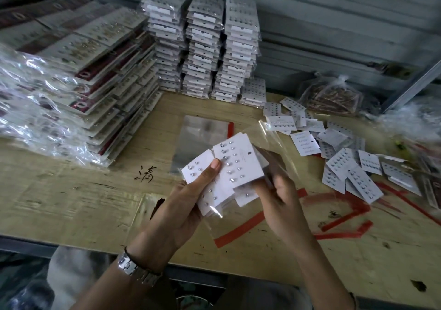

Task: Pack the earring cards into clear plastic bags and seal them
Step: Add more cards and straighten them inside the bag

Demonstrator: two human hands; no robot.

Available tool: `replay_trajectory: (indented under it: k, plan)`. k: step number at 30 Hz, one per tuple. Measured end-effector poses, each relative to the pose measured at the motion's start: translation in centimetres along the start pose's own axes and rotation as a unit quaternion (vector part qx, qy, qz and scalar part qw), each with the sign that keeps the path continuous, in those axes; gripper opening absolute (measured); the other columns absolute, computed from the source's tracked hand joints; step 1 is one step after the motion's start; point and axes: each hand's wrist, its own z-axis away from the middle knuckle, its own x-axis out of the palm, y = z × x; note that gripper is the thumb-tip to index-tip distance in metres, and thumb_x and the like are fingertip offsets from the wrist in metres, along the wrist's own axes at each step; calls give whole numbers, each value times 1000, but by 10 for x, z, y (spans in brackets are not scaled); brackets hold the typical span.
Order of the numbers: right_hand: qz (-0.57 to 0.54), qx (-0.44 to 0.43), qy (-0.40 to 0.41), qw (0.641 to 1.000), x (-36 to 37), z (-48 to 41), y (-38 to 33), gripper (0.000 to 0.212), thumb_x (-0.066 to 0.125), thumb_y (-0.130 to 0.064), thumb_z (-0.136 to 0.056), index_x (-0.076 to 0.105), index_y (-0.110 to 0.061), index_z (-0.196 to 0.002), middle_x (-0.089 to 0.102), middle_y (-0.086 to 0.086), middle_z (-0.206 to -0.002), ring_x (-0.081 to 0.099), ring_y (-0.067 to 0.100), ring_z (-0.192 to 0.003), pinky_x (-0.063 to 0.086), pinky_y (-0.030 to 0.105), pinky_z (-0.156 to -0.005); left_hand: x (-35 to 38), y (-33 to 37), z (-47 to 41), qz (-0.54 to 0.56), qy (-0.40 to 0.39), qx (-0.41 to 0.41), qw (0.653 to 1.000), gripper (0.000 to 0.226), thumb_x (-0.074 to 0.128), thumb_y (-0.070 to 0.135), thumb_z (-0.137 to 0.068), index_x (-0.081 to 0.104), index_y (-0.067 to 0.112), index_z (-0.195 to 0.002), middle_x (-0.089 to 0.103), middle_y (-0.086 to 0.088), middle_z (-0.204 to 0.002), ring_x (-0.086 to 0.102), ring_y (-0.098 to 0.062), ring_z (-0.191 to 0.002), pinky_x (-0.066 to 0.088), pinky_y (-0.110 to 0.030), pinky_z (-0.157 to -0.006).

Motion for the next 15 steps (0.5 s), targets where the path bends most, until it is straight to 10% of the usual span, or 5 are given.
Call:
replay_trajectory:
  k: [4, 8, 12, 15]
  plan:
    - [-80, 11, 59, 995, 6, 1, -2, 37, 45, -11, -91, 66, -30, -115, 66, -8, -120, 59, 11, -117, 50, 21, -90, 1, -8, 0, -20, 2, 38, 999, 30, 74, 32, -88, 74, 19, -116, 70, -14, -122, 72, -29, -102, 61, -33, -69]
    - [-131, 96, 123, 979, 12, 8, 4, 32, 52, -39, -76, 74, -23, -94, 64, 18, -116, 58, 30, -116, 44, 53, -102, 3, -12, 0, -28, -3, 65, 997, 31, 70, 30, -91, 72, 16, -118, 70, -13, -123, 69, -31, -110, 60, -33, -77]
    - [-150, 134, 151, 968, 16, 9, 3, 61, 53, -54, -76, 65, -12, -119, 63, 18, -121, 57, 32, -119, 40, 54, -106, 6, -13, 1, -26, -4, 73, 997, 29, 68, 29, -91, 73, 16, -117, 70, -12, -123, 69, -30, -111, 60, -33, -78]
    - [-166, 76, 142, 973, 18, 4, 1, 39, 44, -44, -91, 69, -27, -115, 69, 7, -115, 62, 26, -114, 48, 42, -98, 7, -15, 1, -17, -6, 70, 997, 28, 67, 29, -91, 74, 17, -116, 71, -11, -123, 69, -27, -111, 59, -30, -79]
